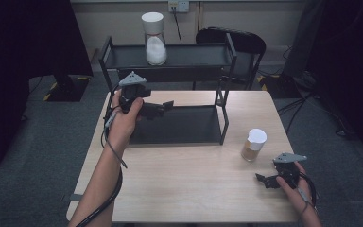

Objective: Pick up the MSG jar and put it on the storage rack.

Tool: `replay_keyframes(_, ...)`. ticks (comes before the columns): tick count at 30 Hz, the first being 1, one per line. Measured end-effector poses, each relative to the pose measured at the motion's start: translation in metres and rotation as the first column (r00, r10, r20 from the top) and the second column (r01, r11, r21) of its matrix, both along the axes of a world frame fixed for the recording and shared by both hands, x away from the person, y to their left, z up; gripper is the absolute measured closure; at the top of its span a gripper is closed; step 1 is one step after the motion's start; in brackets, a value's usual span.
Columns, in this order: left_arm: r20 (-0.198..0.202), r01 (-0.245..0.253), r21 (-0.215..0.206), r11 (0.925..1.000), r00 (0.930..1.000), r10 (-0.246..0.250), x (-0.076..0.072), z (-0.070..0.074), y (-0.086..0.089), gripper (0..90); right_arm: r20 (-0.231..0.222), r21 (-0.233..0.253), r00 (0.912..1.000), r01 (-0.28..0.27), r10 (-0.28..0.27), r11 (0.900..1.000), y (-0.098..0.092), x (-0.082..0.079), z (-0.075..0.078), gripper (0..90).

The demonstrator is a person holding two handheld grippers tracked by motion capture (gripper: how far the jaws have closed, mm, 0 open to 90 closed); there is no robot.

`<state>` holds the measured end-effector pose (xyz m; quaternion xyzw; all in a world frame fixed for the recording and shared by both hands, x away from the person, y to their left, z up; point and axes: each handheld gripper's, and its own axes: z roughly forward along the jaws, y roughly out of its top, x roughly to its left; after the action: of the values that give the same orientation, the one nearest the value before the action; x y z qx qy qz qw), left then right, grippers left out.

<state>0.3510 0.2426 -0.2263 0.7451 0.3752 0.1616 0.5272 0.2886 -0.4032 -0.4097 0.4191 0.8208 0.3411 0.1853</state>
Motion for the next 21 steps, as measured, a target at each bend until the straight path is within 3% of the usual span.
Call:
replay_keyframes(7, -0.020, -0.005, -0.004, 1.0000, 0.9998, 0.005, -0.001, -0.024, -0.001, 0.9, 0.000, 0.000, 1.0000, 0.000, 0.000, 1.000, 0.000, 0.000, 0.000, 0.0)
replay_keyframes(9, -0.019, -0.006, 0.015, 0.9999, 0.9998, 0.007, -0.002, -0.027, -0.003, 0.8, 0.000, 0.000, 1.0000, 0.000, 0.000, 1.000, 0.000, 0.000, 0.000, 0.0)
replay_keyframes(21, -0.042, 0.014, 0.030, 0.9994, 0.9990, -0.013, 0.001, -0.050, -0.012, 0.3, 0.000, 0.000, 1.0000, 0.000, 0.000, 1.000, 0.000, 0.000, 0.000, 0.0)
